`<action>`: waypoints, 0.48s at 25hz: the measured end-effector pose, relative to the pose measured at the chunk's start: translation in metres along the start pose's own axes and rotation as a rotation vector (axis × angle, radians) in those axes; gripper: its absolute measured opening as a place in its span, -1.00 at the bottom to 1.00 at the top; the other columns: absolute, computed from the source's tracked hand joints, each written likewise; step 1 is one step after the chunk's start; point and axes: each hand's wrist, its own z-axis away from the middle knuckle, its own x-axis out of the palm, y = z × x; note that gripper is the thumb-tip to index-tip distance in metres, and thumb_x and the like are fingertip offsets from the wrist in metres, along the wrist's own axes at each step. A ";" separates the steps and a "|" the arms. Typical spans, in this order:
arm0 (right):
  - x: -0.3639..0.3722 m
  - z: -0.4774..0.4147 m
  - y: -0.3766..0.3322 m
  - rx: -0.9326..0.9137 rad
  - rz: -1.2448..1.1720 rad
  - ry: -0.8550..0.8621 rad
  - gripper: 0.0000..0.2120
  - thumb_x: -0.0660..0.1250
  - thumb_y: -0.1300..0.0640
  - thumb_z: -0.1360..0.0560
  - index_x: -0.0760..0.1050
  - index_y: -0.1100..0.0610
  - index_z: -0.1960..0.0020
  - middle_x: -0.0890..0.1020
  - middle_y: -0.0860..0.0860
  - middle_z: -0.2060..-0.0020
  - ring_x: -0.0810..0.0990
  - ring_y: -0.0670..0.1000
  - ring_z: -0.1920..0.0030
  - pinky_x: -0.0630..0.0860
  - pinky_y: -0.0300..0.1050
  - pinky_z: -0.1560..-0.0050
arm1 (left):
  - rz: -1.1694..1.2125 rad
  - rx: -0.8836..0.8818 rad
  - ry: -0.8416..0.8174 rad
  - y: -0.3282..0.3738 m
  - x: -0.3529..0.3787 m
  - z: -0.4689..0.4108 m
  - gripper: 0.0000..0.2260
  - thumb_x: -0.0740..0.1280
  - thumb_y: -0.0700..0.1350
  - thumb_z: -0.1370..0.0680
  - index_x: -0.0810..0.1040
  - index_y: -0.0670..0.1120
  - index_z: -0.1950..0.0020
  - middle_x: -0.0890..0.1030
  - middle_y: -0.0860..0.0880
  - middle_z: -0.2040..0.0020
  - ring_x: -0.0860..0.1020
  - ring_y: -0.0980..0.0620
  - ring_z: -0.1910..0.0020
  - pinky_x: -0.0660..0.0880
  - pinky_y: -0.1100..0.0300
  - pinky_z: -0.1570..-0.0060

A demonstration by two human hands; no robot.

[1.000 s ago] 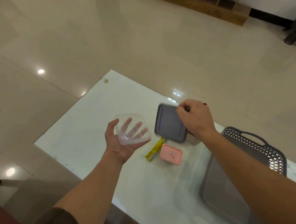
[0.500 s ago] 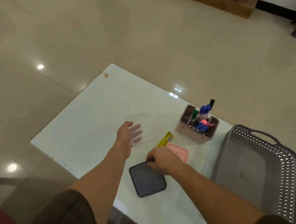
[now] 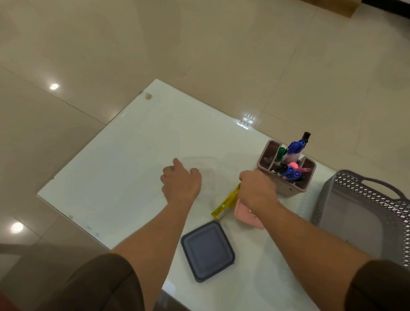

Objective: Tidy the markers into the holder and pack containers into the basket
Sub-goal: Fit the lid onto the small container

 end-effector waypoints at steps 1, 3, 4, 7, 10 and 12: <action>0.001 -0.004 -0.002 -0.048 0.051 -0.028 -0.69 0.22 0.26 -0.56 0.56 0.10 -0.26 0.54 0.14 -0.17 0.57 0.19 -0.19 0.54 0.01 -0.03 | -0.086 0.092 0.108 -0.002 0.002 0.004 -0.48 0.19 0.01 -0.60 0.24 -0.10 -0.54 0.35 -0.18 -0.41 0.34 -0.19 -0.35 0.38 -0.08 -0.24; -0.001 -0.012 -0.004 -0.141 0.167 -0.054 -0.68 0.23 0.28 -0.57 0.53 0.12 -0.29 0.45 0.14 -0.21 0.53 0.19 -0.22 0.52 0.03 -0.04 | -0.199 0.351 0.315 -0.007 0.005 0.012 -0.55 0.27 -0.07 -0.53 0.43 -0.08 -0.43 0.48 -0.13 -0.26 0.46 -0.16 -0.19 0.46 -0.04 -0.06; -0.003 -0.015 -0.005 -0.181 0.231 -0.055 -0.68 0.24 0.30 -0.57 0.52 0.13 -0.29 0.43 0.14 -0.22 0.52 0.20 -0.22 0.51 0.04 0.00 | -0.208 0.492 0.369 -0.010 0.009 0.014 -0.61 0.29 -0.07 -0.50 0.52 -0.07 -0.33 0.53 -0.12 -0.16 0.50 -0.16 -0.09 0.49 -0.03 0.04; -0.009 -0.020 -0.005 -0.306 0.395 -0.055 -0.73 0.26 0.32 -0.57 0.54 0.16 -0.24 0.44 0.14 -0.17 0.53 0.19 -0.15 0.45 0.01 0.12 | -0.175 0.762 0.251 -0.006 0.018 0.022 -0.75 0.29 -0.01 -0.49 0.65 -0.02 -0.10 0.59 -0.03 0.01 0.54 -0.09 0.01 0.53 0.03 0.14; -0.019 -0.023 -0.001 -0.360 0.427 -0.051 -0.80 0.31 0.28 -0.57 0.56 0.12 -0.17 0.47 0.10 -0.09 0.54 0.13 0.00 0.51 0.00 0.11 | -0.242 0.806 0.045 0.004 0.026 0.033 -0.73 0.29 0.07 -0.53 0.64 0.02 -0.15 0.59 0.03 -0.05 0.50 -0.01 -0.08 0.50 0.11 0.09; -0.033 -0.022 0.001 -0.381 0.390 -0.084 -0.84 0.37 0.23 -0.55 0.58 0.08 -0.11 0.50 0.07 -0.06 0.54 0.08 0.06 0.59 0.01 0.04 | -0.296 0.811 -0.009 0.009 0.027 0.034 -0.67 0.29 0.12 -0.52 0.60 0.04 -0.22 0.56 0.05 -0.11 0.47 0.02 -0.11 0.51 0.13 0.06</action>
